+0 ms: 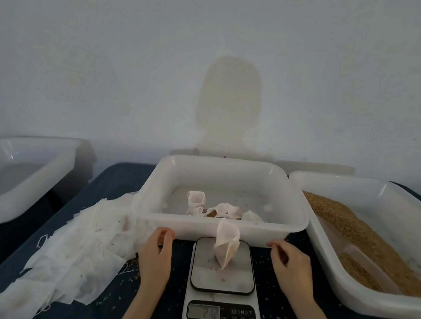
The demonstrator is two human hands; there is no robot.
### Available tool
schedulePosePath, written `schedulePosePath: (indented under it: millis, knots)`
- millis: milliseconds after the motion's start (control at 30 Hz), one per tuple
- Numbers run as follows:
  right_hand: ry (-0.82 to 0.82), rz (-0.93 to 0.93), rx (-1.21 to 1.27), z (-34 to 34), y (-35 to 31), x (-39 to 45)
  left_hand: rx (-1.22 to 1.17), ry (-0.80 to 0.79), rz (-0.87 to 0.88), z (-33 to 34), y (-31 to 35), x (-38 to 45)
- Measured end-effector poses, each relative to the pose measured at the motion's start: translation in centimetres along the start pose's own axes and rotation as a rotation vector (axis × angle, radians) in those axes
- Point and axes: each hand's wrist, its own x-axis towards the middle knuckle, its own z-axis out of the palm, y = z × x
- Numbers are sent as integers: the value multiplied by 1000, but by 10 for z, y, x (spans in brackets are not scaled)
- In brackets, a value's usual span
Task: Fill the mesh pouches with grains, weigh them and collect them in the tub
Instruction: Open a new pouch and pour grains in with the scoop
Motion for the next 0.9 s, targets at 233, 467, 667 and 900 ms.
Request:
schedulePosePath:
  millis: [233, 467, 667, 900]
  knots:
    - [-20, 10, -9, -1, 0, 0, 6, -17, -16, -1, 0, -1]
    - [-16, 35, -6, 0, 1, 1, 17, -22, -14, -1, -1, -1]
    - [-22, 42, -21, 0, 0, 1, 26, -27, 2, -1, -3, -1]
    - [-20, 43, -23, -1, -2, 0, 33, -35, 7, 0, -5, 0]
